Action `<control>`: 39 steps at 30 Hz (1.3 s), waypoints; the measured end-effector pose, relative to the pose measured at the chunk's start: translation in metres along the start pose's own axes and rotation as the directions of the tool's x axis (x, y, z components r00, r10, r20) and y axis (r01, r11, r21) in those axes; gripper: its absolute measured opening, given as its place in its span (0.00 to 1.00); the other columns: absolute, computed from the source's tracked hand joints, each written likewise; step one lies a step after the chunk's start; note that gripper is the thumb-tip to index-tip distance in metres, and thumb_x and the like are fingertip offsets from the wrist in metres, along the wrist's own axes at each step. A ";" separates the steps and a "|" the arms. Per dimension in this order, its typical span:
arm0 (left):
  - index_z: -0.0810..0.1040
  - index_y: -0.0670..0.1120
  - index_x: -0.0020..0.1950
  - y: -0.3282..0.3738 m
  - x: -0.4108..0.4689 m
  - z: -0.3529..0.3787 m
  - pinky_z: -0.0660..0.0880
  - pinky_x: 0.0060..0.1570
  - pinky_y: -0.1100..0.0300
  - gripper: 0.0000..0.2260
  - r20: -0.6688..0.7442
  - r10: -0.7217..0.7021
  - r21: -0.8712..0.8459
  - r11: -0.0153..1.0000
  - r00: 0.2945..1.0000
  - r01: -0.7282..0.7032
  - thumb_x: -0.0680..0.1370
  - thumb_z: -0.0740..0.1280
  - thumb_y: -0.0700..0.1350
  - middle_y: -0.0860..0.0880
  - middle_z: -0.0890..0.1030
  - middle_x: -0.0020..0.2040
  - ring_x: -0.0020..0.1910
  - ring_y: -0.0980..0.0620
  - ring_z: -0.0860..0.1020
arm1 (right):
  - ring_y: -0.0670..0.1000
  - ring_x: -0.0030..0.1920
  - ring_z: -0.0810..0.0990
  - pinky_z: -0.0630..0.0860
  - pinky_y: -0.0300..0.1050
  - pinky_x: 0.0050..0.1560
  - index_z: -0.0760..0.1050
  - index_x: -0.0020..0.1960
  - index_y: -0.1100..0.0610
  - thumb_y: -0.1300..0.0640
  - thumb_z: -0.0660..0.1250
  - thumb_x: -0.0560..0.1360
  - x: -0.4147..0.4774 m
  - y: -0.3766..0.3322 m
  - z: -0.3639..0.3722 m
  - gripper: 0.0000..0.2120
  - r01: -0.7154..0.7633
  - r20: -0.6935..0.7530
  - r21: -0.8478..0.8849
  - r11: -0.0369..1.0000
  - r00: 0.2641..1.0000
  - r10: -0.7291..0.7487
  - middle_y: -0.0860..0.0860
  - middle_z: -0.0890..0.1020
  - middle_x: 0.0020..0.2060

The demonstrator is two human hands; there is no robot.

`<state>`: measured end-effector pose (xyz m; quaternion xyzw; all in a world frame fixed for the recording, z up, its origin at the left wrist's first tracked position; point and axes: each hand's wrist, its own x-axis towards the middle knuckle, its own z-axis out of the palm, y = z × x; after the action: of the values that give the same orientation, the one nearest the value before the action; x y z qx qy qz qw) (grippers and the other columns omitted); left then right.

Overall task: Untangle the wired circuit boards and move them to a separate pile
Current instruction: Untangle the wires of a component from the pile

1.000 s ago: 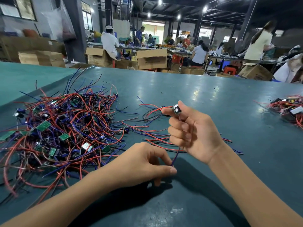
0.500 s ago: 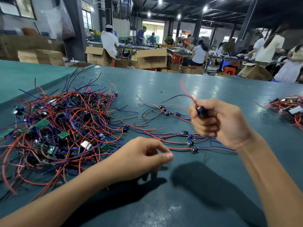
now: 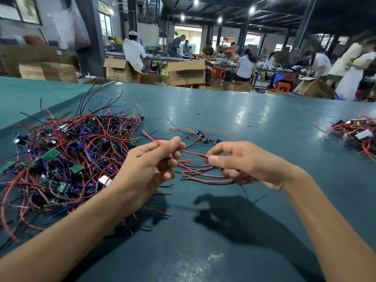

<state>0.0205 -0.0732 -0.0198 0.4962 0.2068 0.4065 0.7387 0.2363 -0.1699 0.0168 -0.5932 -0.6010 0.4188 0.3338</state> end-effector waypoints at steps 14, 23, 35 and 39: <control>0.82 0.39 0.41 -0.017 0.002 -0.010 0.67 0.18 0.65 0.09 -0.026 0.047 0.668 0.744 0.999 -0.018 0.76 0.75 0.44 0.44 0.85 0.34 0.24 0.54 0.79 | 0.47 0.23 0.68 0.58 0.34 0.21 0.84 0.41 0.55 0.38 0.80 0.58 -0.019 0.036 -0.058 0.22 -0.285 -0.309 -0.223 0.932 0.928 0.209 0.49 0.81 0.30; 0.81 0.46 0.35 -0.023 0.001 -0.010 0.68 0.21 0.70 0.14 0.072 0.033 0.937 0.341 0.997 -0.079 0.77 0.74 0.52 0.52 0.82 0.26 0.21 0.58 0.76 | 0.47 0.24 0.71 0.64 0.37 0.23 0.84 0.36 0.55 0.50 0.83 0.61 -0.025 0.054 -0.077 0.12 -0.407 -0.330 -0.306 0.861 0.893 0.305 0.51 0.79 0.28; 0.80 0.50 0.44 -0.022 -0.003 -0.010 0.66 0.22 0.74 0.06 0.173 0.087 0.947 0.260 0.981 -0.190 0.76 0.74 0.50 0.52 0.81 0.27 0.22 0.62 0.75 | 0.47 0.30 0.75 0.70 0.43 0.36 0.82 0.35 0.54 0.50 0.84 0.62 -0.018 0.054 -0.067 0.14 -0.424 -0.402 -0.481 0.767 0.885 0.237 0.52 0.83 0.31; 0.82 0.48 0.51 -0.015 -0.005 -0.014 0.76 0.34 0.63 0.06 0.243 0.258 0.920 0.243 0.935 -0.307 0.78 0.72 0.48 0.54 0.80 0.31 0.29 0.58 0.78 | 0.48 0.34 0.79 0.74 0.44 0.40 0.82 0.35 0.53 0.52 0.84 0.63 -0.019 0.046 -0.065 0.11 -0.366 -0.446 -0.478 0.799 0.884 0.138 0.49 0.84 0.32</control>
<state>0.0136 -0.0719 -0.0400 0.8712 0.2981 0.3209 0.2216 0.3162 -0.1839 0.0046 -0.8106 -0.5306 0.1436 0.2018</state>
